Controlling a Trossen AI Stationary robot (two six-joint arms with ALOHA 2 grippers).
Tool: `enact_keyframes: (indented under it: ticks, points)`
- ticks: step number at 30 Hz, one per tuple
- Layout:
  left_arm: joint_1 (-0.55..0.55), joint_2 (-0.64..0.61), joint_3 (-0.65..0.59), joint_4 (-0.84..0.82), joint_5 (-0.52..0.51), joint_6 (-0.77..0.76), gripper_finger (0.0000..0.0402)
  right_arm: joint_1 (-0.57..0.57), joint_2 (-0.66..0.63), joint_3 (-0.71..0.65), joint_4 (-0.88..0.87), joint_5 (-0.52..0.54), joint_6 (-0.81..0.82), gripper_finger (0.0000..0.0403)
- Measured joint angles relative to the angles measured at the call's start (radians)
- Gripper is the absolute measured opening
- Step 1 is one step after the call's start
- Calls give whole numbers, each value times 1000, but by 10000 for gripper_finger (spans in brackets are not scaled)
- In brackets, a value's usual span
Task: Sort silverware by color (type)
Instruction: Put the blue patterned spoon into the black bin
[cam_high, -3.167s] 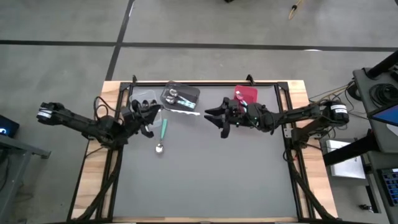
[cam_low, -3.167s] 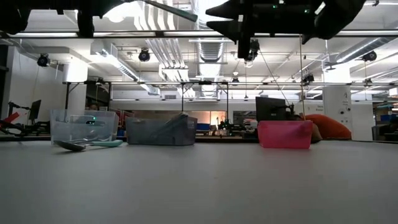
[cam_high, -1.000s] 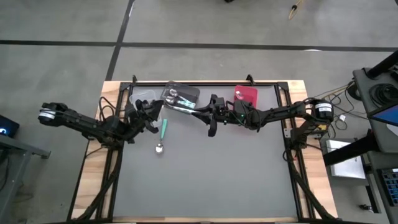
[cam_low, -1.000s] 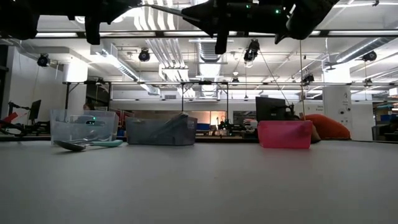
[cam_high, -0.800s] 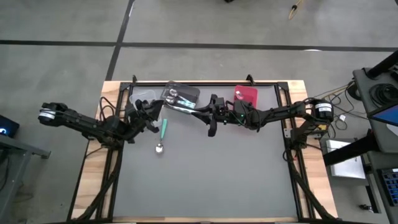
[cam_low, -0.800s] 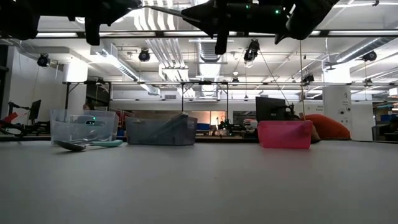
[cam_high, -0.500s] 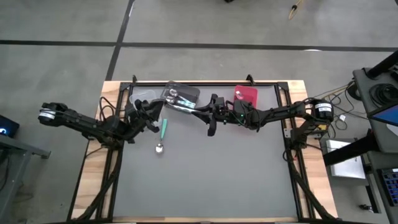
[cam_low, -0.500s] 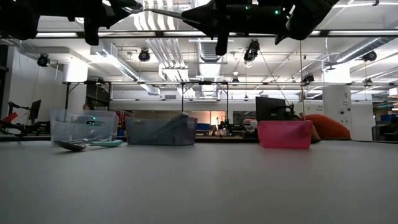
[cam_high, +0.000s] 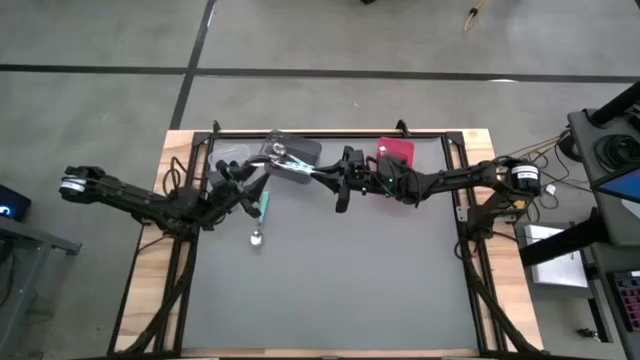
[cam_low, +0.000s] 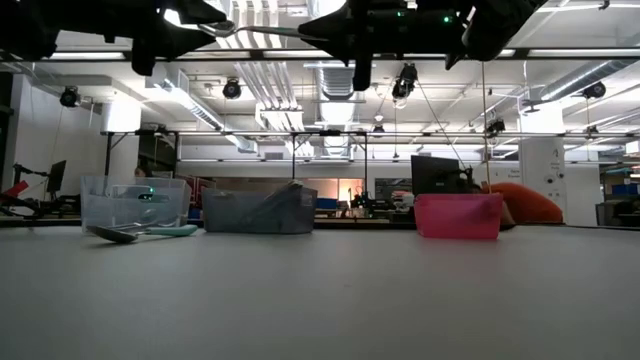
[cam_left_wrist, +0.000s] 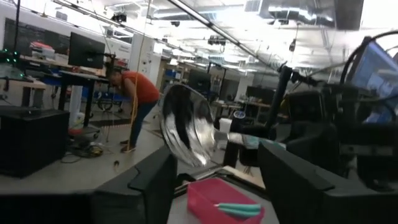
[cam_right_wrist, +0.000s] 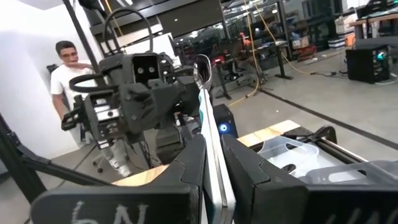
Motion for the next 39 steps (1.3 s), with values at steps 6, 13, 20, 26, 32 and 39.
enact_keyframes:
  ticks: [6, 13, 20, 26, 32, 39]
  points:
    - [-1, -31, 0, -26, -77, 82, 222, -22, -5, 0, -7, 10, 53, 28]
    - [0, -74, 0, -136, -203, 179, 224, -80, -5, 51, -231, 109, 148, 28]
    - [0, -82, 0, -245, -210, 192, 224, -121, 40, 246, -647, 220, 149, 28]
    - [0, -83, 0, -256, -226, 261, 224, -158, 151, 446, -906, 220, 154, 28]
    - [0, -92, 0, -246, -357, 393, 223, -202, 284, 634, -1110, 204, 189, 28]
    - [0, -120, 0, -140, -507, 555, 223, -218, 405, 783, -1170, 147, 281, 28]
